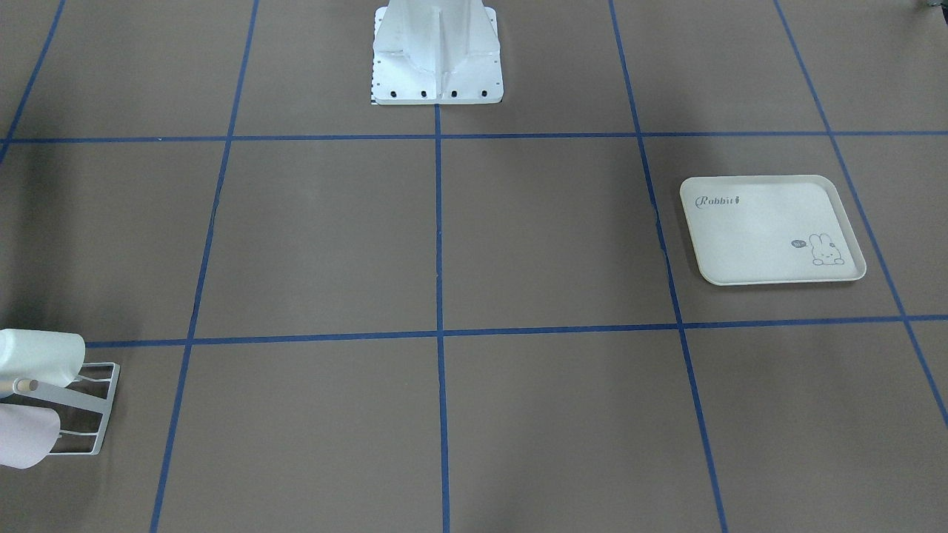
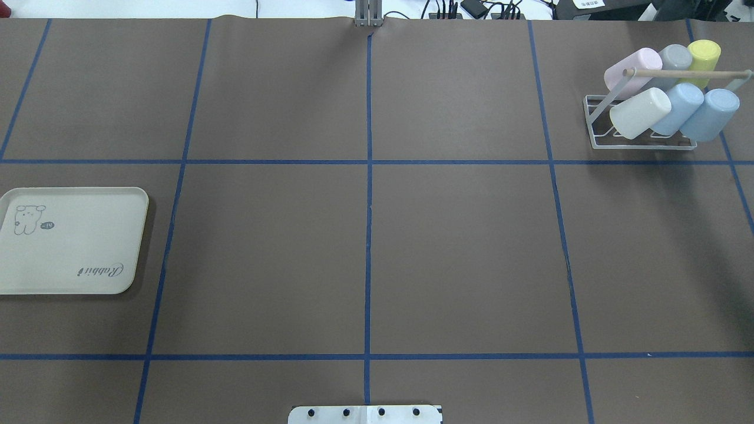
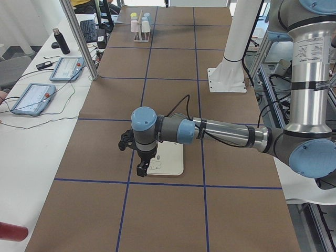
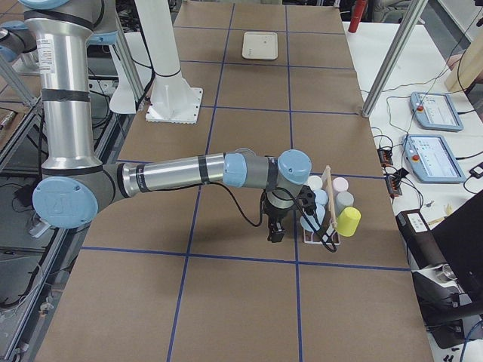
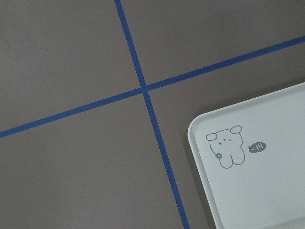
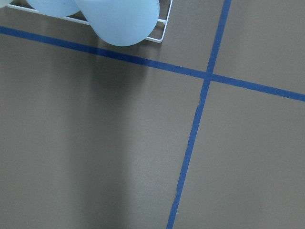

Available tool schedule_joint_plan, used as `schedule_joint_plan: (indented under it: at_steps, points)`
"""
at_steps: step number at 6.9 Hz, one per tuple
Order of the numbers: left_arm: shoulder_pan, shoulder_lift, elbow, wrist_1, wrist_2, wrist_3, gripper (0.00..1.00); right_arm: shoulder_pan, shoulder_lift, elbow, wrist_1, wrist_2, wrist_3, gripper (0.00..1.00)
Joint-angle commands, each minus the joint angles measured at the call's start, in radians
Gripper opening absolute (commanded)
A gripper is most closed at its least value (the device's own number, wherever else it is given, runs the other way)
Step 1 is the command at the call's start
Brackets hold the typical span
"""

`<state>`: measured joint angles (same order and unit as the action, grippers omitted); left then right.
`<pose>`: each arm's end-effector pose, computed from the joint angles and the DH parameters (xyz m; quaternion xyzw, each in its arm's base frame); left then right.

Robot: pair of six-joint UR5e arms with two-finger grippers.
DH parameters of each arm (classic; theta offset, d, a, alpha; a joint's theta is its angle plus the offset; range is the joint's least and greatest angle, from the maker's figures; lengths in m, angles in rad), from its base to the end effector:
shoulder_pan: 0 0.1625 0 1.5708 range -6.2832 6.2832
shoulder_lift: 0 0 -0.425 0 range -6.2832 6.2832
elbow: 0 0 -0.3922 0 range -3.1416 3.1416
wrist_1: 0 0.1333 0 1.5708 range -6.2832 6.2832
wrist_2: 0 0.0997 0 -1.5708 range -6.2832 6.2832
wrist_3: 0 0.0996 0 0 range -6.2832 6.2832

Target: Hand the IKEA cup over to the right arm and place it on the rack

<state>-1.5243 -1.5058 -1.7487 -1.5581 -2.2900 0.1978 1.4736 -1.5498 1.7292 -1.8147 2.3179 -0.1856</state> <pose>-0.0458 -0.4714 0.6070 0.0733 0.3469 0.1314 0.9257 0.0178 -0.4937 0.5968 -0.0139 -0.3657 -0.1195 0.9229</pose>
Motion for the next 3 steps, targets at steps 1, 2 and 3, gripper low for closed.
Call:
schedule_joint_plan:
  at_steps: [1, 2, 3]
  points:
    - [-0.025, -0.004, 0.07, -0.019, -0.005, -0.006, 0.99, -0.001, -0.001, 0.001, 0.0, 0.0, 0.0, 1.0]
    - [-0.03, -0.001, 0.072, -0.019, -0.005, -0.003, 0.99, -0.001, -0.001, 0.001, 0.0, 0.0, 0.0, 1.0]
    - [-0.031, -0.002, 0.071, -0.019, -0.006, -0.005, 0.99, -0.001, -0.001, 0.003, 0.0, 0.0, -0.002, 1.0]
